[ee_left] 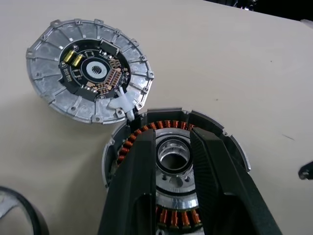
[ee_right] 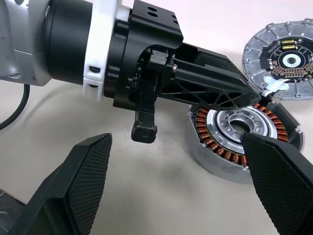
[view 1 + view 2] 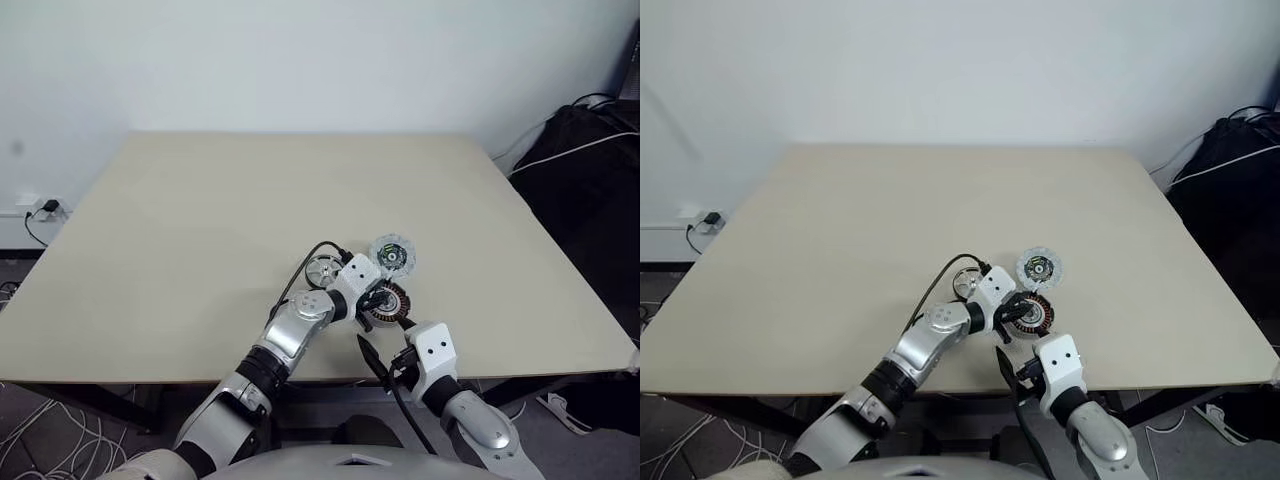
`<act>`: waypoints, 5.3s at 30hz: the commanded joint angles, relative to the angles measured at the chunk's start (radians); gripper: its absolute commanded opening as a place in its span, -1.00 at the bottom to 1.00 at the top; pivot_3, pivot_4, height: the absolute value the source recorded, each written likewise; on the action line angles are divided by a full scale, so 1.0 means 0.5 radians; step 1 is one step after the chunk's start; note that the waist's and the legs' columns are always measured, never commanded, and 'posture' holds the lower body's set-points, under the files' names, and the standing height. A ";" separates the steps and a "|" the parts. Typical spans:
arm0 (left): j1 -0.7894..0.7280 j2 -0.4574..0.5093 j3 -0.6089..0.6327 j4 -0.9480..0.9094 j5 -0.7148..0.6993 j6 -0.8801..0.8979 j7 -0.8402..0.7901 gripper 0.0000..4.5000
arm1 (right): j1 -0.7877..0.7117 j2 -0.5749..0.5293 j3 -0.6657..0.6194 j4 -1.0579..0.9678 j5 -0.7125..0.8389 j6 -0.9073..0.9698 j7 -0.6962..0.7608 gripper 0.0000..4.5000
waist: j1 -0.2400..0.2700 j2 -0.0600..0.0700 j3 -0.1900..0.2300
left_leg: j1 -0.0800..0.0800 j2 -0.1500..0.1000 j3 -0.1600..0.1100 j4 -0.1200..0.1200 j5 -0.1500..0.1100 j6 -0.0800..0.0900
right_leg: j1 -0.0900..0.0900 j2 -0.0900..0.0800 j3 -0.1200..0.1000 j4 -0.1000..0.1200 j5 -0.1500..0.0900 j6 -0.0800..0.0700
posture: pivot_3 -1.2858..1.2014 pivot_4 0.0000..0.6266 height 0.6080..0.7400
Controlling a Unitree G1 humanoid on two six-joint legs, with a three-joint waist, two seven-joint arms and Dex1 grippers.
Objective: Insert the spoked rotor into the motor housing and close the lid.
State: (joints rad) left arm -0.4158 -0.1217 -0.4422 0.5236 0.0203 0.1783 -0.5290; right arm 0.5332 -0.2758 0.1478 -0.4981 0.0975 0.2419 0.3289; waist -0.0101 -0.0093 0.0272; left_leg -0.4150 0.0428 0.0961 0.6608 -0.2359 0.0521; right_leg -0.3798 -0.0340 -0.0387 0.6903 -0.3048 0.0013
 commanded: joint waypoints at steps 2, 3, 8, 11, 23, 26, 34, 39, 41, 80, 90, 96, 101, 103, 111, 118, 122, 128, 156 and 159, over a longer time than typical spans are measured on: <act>-0.097 -0.058 0.011 0.084 0.036 -0.092 0.008 -0.70 | -0.030 0.014 -0.032 0.016 0.012 -0.078 -0.009 1.00 | 0.001 0.000 0.000 | 0.000 0.000 0.000 0.000 0.000 0.000 | 0.000 0.000 0.000 0.000 0.000 0.000 | 0.03 -1.00 1.00; -0.107 -0.066 0.015 0.109 0.040 -0.101 0.011 -0.70 | -0.033 0.017 -0.028 0.020 0.010 -0.079 -0.013 1.00 | 0.001 0.000 0.000 | 0.000 0.000 0.000 0.000 0.000 0.000 | 0.000 0.000 0.000 0.000 0.000 0.000 | 0.03 -1.00 1.00; -0.158 -0.101 0.017 0.228 0.063 -0.130 0.002 -0.70 | -0.036 0.033 -0.001 -0.010 -0.010 -0.051 -0.040 1.00 | 0.002 0.000 0.000 | 0.000 0.000 0.000 0.000 0.000 0.001 | 0.000 0.000 0.000 0.000 0.000 0.000 | 0.03 -1.00 1.00; -0.202 -0.123 0.029 0.314 0.072 -0.157 0.007 -0.70 | -0.037 0.044 0.006 -0.028 -0.022 -0.034 -0.053 1.00 | 0.001 0.000 0.000 | -0.001 0.000 0.000 0.000 0.001 0.001 | 0.000 0.000 0.000 0.000 0.003 0.006 | 0.03 -1.00 1.00; -0.273 -0.162 0.067 0.483 0.124 -0.224 0.028 -0.70 | -0.007 0.060 0.020 -0.045 -0.043 -0.043 -0.094 1.00 | 0.001 -0.001 0.000 | -0.002 0.000 0.000 0.000 0.000 0.001 | -0.002 0.000 0.000 0.000 0.005 0.009 | 0.03 -1.00 1.00; -0.283 -0.170 0.073 0.507 0.127 -0.234 0.023 -0.24 | -0.003 0.059 0.024 -0.046 -0.046 -0.048 -0.102 1.00 | 0.001 -0.001 0.000 | -0.002 0.000 0.000 0.000 0.000 0.000 | -0.002 0.000 0.000 0.000 0.005 0.009 | 0.03 -1.00 1.00; -0.257 -0.183 0.131 0.417 0.080 -0.323 0.038 0.77 | 0.003 0.052 0.015 -0.051 -0.038 -0.047 -0.097 1.00 | -0.002 0.000 0.000 | -0.001 0.000 0.000 0.000 0.000 0.000 | -0.002 0.000 0.000 0.000 0.005 0.010 | 0.03 -1.00 1.00; -0.223 -0.202 0.216 0.251 -0.005 -0.359 0.059 0.77 | -0.007 0.040 0.003 -0.047 -0.025 -0.041 -0.081 1.00 | 0.001 0.000 0.000 | -0.002 0.000 0.000 0.000 0.000 0.001 | -0.002 0.000 0.000 0.000 0.006 0.010 | 0.03 -1.00 1.00; -0.204 -0.201 0.237 0.159 -0.033 -0.360 0.067 0.59 | -0.014 0.033 0.001 -0.042 -0.019 -0.040 -0.073 1.00 | 0.001 0.000 0.000 | -0.002 0.000 0.000 0.000 0.000 0.001 | -0.002 0.000 0.000 0.000 0.006 0.010 | 0.03 -1.00 1.00; 1.478 0.377 0.575 -1.578 -0.166 -0.508 0.508 -1.00 | -0.996 0.294 0.082 0.367 -0.244 0.841 -0.409 -0.99 | -0.006 0.009 -0.005 | -0.001 0.000 0.008 -0.003 -0.002 -0.003 | -0.003 -0.013 -0.003 0.000 -0.001 -0.003 | 0.03 -1.00 1.00; 1.531 0.522 0.448 -1.547 -0.154 -0.573 0.371 -1.00 | -1.074 0.293 0.065 0.455 -0.298 0.981 -0.449 -0.99 | -0.011 0.010 -0.005 | -0.001 0.000 0.011 -0.005 -0.002 -0.003 | -0.004 -0.012 -0.002 0.000 -0.001 -0.003 | 0.03 -1.00 1.00; 1.547 0.557 0.421 -1.546 -0.179 -0.539 0.327 -1.00 | -1.070 0.280 0.046 0.490 -0.302 0.983 -0.446 -0.99 | -0.024 0.011 -0.004 | 0.000 0.000 0.011 -0.006 -0.002 -0.003 | -0.005 -0.012 -0.002 0.000 -0.001 -0.003 | 0.03 -1.00 1.00; 1.540 0.563 0.402 -1.543 -0.187 -0.520 0.314 -1.00 | -1.060 0.276 0.043 0.503 -0.305 0.983 -0.447 -0.99 | -0.026 0.011 -0.004 | -0.001 0.000 0.011 -0.007 -0.002 -0.003 | -0.005 -0.012 -0.002 0.000 -0.001 -0.003 | 0.03 -1.00 1.00; 1.534 0.574 0.393 -1.545 -0.201 -0.497 0.285 -1.00 | -1.045 0.271 0.038 0.504 -0.304 0.985 -0.446 -0.99 | -0.026 0.011 -0.004 | -0.001 0.000 0.011 -0.007 -0.002 -0.003 | -0.006 -0.012 -0.002 0.000 -0.001 -0.003 | 0.03 -1.00 1.00; 1.517 0.590 0.382 -1.575 -0.229 -0.417 0.254 -1.00 | -0.926 0.246 0.026 0.457 -0.306 1.008 -0.448 -0.99 | -0.021 0.011 -0.005 | 0.000 0.000 0.011 -0.007 -0.002 -0.003 | -0.005 -0.013 -0.002 0.000 -0.001 -0.003 | 0.03 -1.00 1.00; 1.501 0.591 0.373 -1.601 -0.228 -0.366 0.258 -1.00 | -0.807 0.219 -0.034 0.315 -0.274 1.050 -0.436 -0.99 | -0.020 0.011 -0.005 | 0.000 0.000 0.011 -0.008 -0.002 -0.003 | -0.005 -0.015 -0.002 -0.001 -0.002 -0.003 | 0.03 -1.00 1.00; 1.496 0.587 0.369 -1.609 -0.230 -0.346 0.259 -1.00 | -0.759 0.226 -0.061 0.203 -0.215 0.991 -0.384 -0.99 | -0.025 0.011 -0.004 | 0.000 0.000 0.011 -0.011 -0.002 -0.003 | -0.005 -0.015 -0.002 -0.003 -0.002 -0.003 | 0.03 -1.00 1.00; 1.474 0.577 0.367 -1.602 -0.235 -0.341 0.260 -1.00 | -0.744 0.253 -0.107 0.104 -0.109 0.833 -0.308 -0.99 | -0.026 0.015 -0.001 | -0.001 0.000 0.011 -0.014 -0.002 -0.003 | -0.008 -0.014 -0.002 -0.003 -0.002 -0.004 | 0.03 -1.00 1.00; 1.458 0.503 0.448 -1.546 -0.217 -0.298 0.457 -1.00 | -1.224 -0.018 0.577 0.464 -0.548 0.665 -0.095 0.28 | -0.023 0.010 0.002 | -0.002 0.000 0.013 -0.014 -0.002 -0.002 | -0.002 -0.012 -0.002 -0.017 0.002 0.003 | 0.03 -1.00 1.00; 1.451 0.500 0.443 -1.535 -0.216 -0.296 0.457 -1.00 | -1.303 -0.116 0.697 0.484 -0.662 0.632 -0.018 0.28 | -0.023 0.010 0.002 | -0.002 0.000 0.013 -0.014 -0.002 -0.002 | -0.002 -0.012 -0.002 -0.017 0.002 0.003 | 0.03 -1.00 1.00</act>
State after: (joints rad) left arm 0.3235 0.1365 -0.2156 -0.2352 -0.0891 0.0389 -0.3043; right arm -0.0900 -0.3287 0.4810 -0.2392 -0.2001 0.5872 0.3036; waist -0.0217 -0.0045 0.0280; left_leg -0.4159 0.0428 0.1026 0.6539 -0.2371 0.0512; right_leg -0.3811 -0.0399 -0.0398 0.6820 -0.3036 0.0028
